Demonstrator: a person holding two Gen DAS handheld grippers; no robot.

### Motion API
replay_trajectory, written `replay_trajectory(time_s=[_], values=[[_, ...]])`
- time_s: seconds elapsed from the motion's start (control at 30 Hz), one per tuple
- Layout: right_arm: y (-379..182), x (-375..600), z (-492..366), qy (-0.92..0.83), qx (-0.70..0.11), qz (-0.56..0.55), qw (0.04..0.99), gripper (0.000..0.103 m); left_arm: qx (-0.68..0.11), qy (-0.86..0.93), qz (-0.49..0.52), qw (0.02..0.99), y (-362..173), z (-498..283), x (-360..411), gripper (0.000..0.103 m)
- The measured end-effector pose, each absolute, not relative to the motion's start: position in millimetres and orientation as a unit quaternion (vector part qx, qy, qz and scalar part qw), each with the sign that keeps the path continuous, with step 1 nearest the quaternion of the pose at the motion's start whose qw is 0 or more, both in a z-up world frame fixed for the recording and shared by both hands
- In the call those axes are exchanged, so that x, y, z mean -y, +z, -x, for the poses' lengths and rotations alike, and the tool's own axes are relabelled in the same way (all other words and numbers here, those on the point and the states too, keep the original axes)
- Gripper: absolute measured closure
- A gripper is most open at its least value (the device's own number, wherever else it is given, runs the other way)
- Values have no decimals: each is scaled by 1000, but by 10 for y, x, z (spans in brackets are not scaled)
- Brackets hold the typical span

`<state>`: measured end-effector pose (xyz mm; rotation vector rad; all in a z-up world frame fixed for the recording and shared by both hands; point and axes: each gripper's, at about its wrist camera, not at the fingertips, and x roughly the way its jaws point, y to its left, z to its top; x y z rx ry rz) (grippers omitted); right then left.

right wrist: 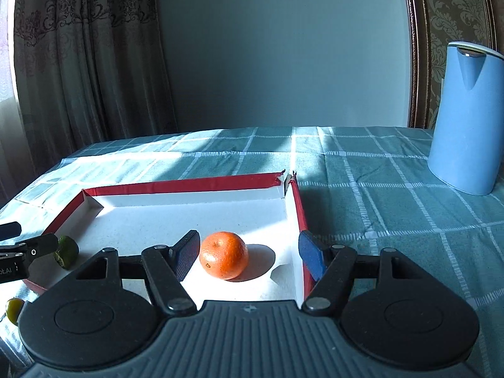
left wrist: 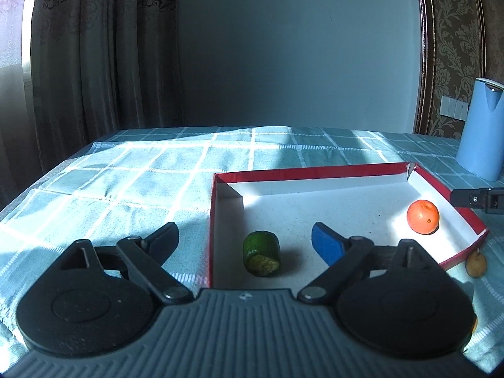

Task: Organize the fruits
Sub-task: 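Withdraw both open grippers from the tray toward the remaining fruits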

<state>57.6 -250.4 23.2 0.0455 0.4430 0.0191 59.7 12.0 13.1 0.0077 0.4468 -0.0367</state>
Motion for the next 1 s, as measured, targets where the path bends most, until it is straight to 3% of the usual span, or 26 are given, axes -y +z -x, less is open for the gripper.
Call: replay_trajectory(time_s=[0.13, 0.37, 1.0], values=[[249, 2735, -317, -4, -207, -58, 977, 27, -214, -20, 16, 976, 119, -373, -326, 7], [124, 2961, -158, -10, -232, -116, 966, 26, -219, -23, 47, 974, 59, -87, -594, 5], [62, 2863, -142, -11, -247, -90, 965, 26, -250, -101, -18, 963, -62, -9, -394, 3]])
